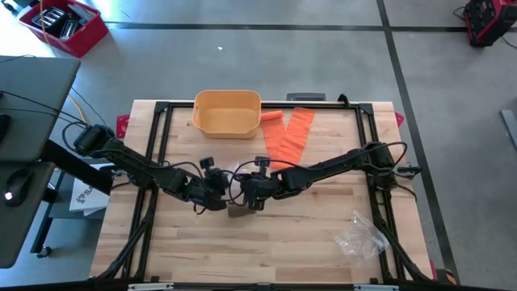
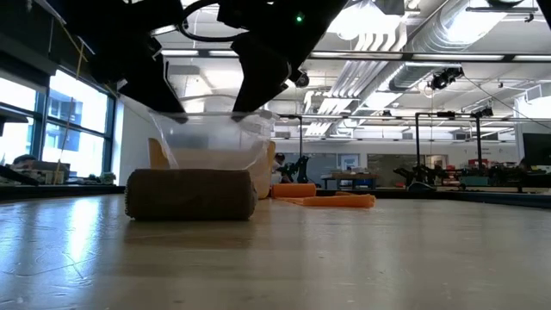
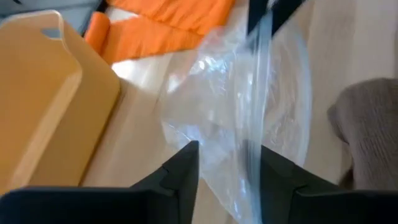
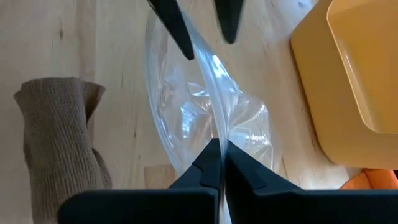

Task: Roll bandage
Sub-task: Put the brown bandage into the left transparent zip bag

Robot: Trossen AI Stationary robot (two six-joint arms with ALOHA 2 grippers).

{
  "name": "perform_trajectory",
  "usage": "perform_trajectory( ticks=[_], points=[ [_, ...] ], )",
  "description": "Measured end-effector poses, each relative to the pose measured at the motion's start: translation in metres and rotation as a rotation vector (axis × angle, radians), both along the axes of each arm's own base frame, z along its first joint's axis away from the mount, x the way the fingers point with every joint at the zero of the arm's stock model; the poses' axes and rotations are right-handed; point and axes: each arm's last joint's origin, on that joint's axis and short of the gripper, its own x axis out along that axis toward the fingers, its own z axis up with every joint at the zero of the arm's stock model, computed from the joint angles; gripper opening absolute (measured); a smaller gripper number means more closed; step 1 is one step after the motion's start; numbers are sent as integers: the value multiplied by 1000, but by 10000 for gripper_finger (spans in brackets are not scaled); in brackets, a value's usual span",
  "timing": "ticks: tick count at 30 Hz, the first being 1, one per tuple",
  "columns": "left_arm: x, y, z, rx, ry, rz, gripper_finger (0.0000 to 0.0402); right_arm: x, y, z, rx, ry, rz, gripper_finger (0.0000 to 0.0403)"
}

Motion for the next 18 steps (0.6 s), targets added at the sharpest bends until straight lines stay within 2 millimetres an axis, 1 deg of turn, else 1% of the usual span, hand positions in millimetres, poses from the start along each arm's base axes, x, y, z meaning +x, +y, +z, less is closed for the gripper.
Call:
perform_trajectory(
  ticks=[5,9,12,15,18],
  points=[
    [-1,-1,-1,-50,17,-13,68,0,0,0,-3,1,3,0],
    [0,-4,-3,-124,30,-35,35,0,1,0,-3,-1,6,0],
    [1,-9,-8,-125,18,-11,8,1,2,1,1,-16,6,0],
    [3,-14,-17,-97,5,39,3,1,2,1,3,-21,4,7],
    [5,-18,-31,-77,19,85,1,-1,1,3,19,-15,-18,38]
  ],
)
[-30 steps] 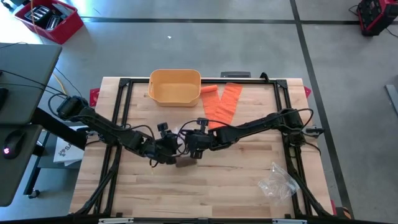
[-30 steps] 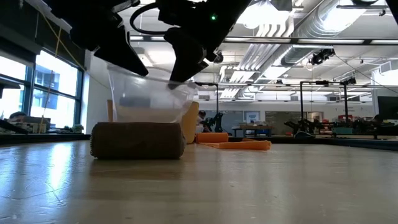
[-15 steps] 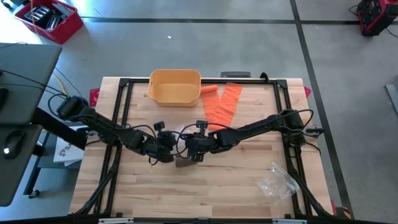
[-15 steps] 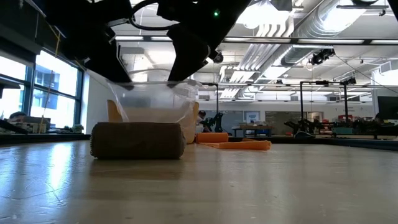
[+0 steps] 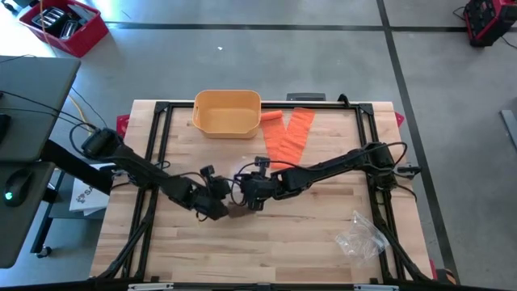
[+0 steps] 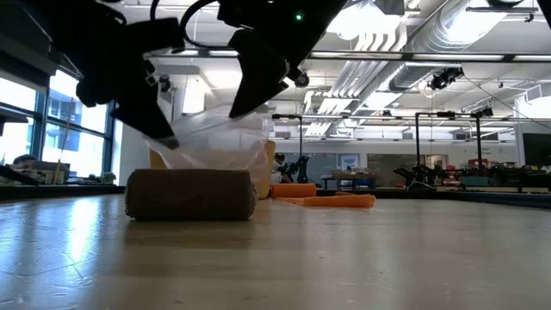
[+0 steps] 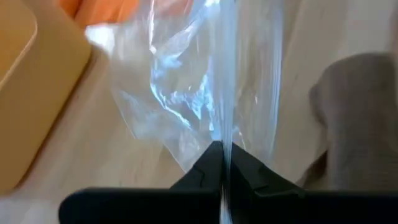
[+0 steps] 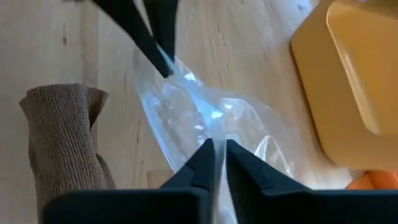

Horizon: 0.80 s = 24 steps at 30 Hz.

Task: Roll bandage
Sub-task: Put the brown bandage into the left transparent zip bag

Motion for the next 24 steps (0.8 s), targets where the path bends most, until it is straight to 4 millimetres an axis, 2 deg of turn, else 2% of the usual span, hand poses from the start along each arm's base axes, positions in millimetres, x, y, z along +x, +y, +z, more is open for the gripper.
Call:
perform_trajectory(
  ticks=[6,10,13,16,21,24],
  points=[
    [-5,0,-19,47,53,122,1,-15,2,18,82,44,24,138],
    [-16,6,-21,71,107,205,1,-21,25,15,200,87,181,189],
    [-23,6,-19,81,127,233,0,-27,42,-2,272,85,264,203],
    [-25,1,-20,73,116,224,0,-32,47,-24,282,46,239,204],
    [-27,-7,-19,53,89,203,0,-38,40,-57,336,-100,193,204],
    [-27,-10,-20,42,81,195,0,-40,31,-69,365,-198,189,204]
  ],
)
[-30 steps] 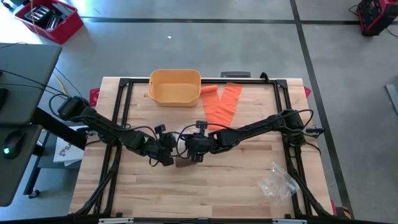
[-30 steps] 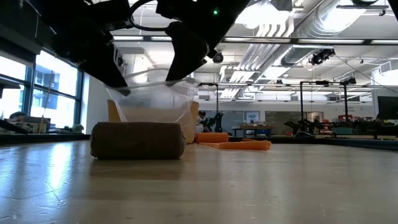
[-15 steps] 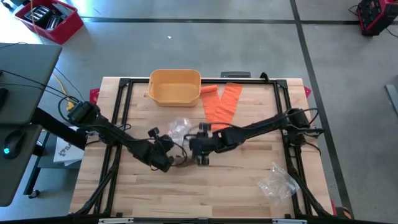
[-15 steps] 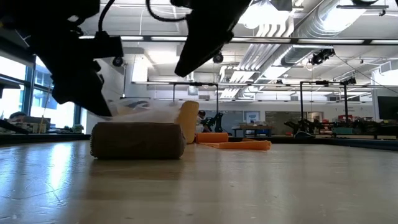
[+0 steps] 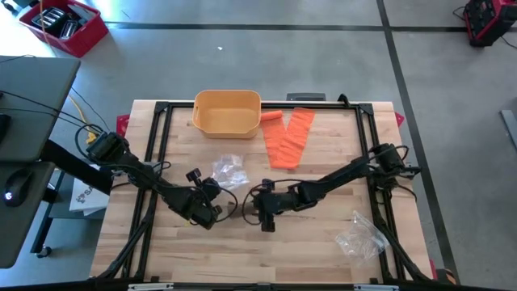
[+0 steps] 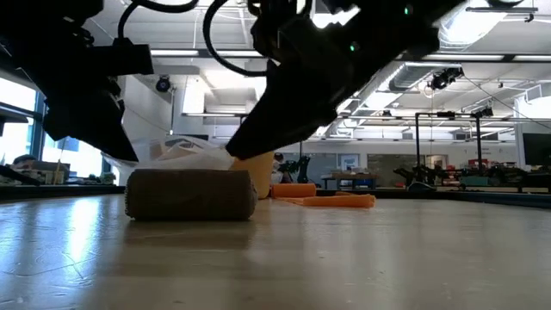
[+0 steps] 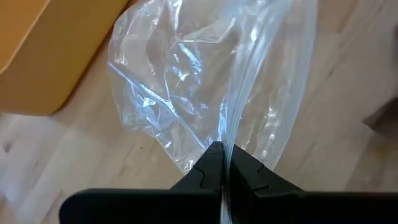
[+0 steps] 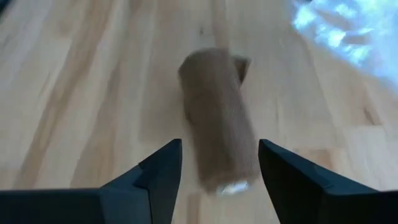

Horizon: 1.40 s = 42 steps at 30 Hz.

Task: Roll bandage
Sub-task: Put the brown bandage into the left transparent zip bag

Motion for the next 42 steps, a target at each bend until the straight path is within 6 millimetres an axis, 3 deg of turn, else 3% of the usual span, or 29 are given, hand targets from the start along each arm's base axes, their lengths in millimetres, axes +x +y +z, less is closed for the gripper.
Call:
perform_trajectory(
  ticks=[8,11,19,22,31,42],
  points=[
    [1,-1,0,-17,-16,9,0,9,-9,-37,67,-32,48,204],
    [1,-1,0,-25,-13,9,0,12,-8,-40,102,-53,58,190],
    [1,-2,0,-47,-20,25,0,11,4,-38,131,-70,91,28],
    [1,-2,0,-50,-23,28,0,6,13,-28,126,-81,70,25],
    [9,-8,0,-147,-90,21,0,-24,31,42,-104,-223,-233,25],
    [15,-3,23,-283,-338,137,0,-28,34,47,-230,-243,-273,25]
  ],
)
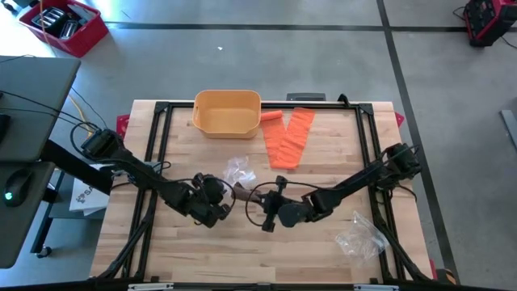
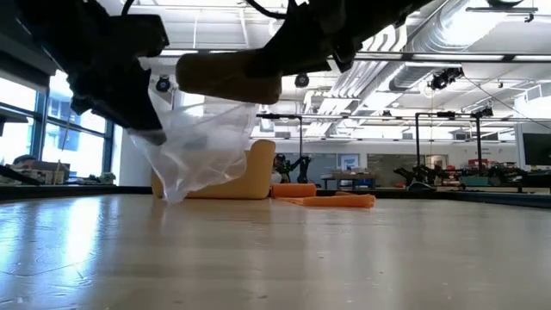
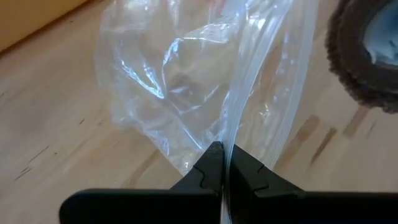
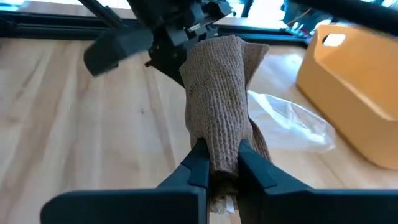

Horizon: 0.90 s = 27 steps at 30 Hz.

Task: Roll bandage
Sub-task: Put the brown bandage into the left transparent zip bag

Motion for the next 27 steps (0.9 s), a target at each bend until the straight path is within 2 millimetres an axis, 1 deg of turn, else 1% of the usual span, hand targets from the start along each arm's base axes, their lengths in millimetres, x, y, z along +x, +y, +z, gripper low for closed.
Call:
perform_trajectory(
  ticks=[2,7,11,14,18,23,27],
  points=[
    [-1,2,7,-17,-28,8,0,0,0,0,-13,3,2,25],
    [0,4,26,-42,-135,-20,0,-3,-4,-3,-47,26,-71,25],
    [0,4,35,-37,-187,-40,0,-5,-5,-6,-47,57,-83,25],
    [0,4,37,-24,-186,-53,0,-6,-5,-8,-38,71,-91,25],
    [3,3,35,-19,-192,-66,0,-4,-4,-6,-29,49,-65,25],
    [4,2,33,-5,-186,-65,0,1,-2,-4,19,65,93,25],
    [4,2,34,16,-178,-87,0,2,-8,-5,46,60,48,25]
  ],
)
